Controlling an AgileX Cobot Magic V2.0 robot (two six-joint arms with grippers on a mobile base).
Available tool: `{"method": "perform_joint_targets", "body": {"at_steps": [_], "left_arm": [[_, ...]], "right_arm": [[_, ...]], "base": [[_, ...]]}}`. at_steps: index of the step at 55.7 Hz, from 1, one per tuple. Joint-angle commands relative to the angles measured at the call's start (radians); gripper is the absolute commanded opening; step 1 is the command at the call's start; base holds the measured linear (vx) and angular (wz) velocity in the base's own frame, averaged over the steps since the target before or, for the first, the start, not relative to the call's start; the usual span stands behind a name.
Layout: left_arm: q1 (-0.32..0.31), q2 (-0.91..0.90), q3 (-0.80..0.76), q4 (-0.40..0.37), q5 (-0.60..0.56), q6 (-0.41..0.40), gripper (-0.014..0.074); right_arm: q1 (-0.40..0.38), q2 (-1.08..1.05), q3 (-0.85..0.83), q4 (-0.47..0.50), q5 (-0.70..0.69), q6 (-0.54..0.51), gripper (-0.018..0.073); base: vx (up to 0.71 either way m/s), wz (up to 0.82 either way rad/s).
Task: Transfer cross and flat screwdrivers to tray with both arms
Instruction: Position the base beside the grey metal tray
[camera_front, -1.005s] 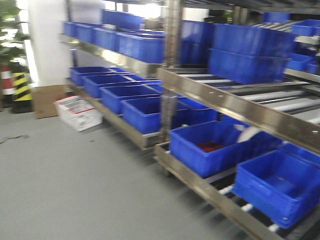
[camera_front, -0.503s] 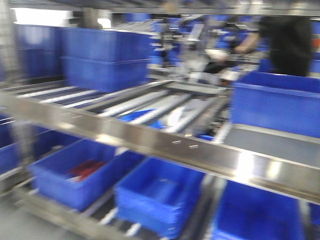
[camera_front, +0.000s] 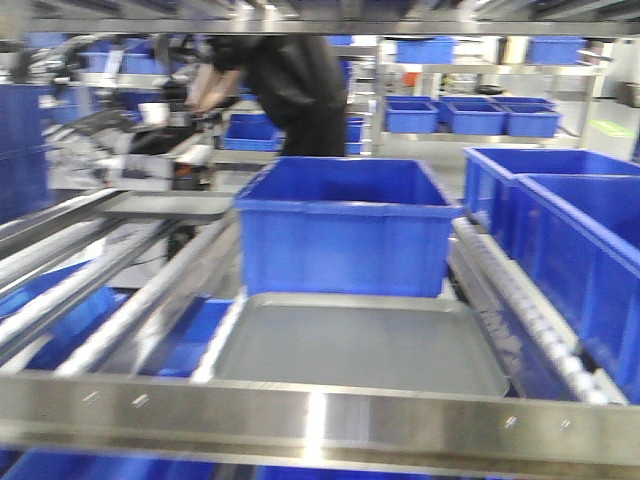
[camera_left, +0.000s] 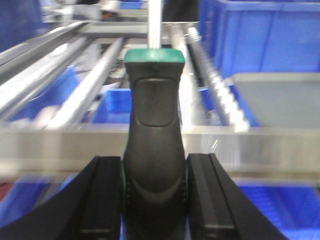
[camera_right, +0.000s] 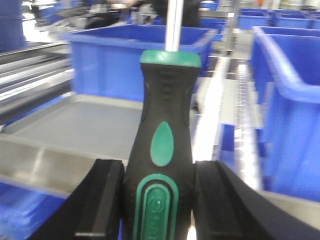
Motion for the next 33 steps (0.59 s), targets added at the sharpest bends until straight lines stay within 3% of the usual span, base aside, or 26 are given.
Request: {"method": "perform_joint_targets", "body": {"at_steps": [1,33], "left_arm": [[0.000,0.000,-0.028,-0.012,-0.088,-0.005,-0.0003],[0.000,0.000,-0.028,-0.012,-0.088,-0.005,-0.0003]], "right_arm": [[-0.001,-0.001,-0.031,-0.004,-0.092,-0.004,-0.0008],[-0.001,-0.001,-0.031,-0.004,-0.092,-0.004,-0.0008]], "base": [[0.34,-0.42],[0.28,-0.26]]}}
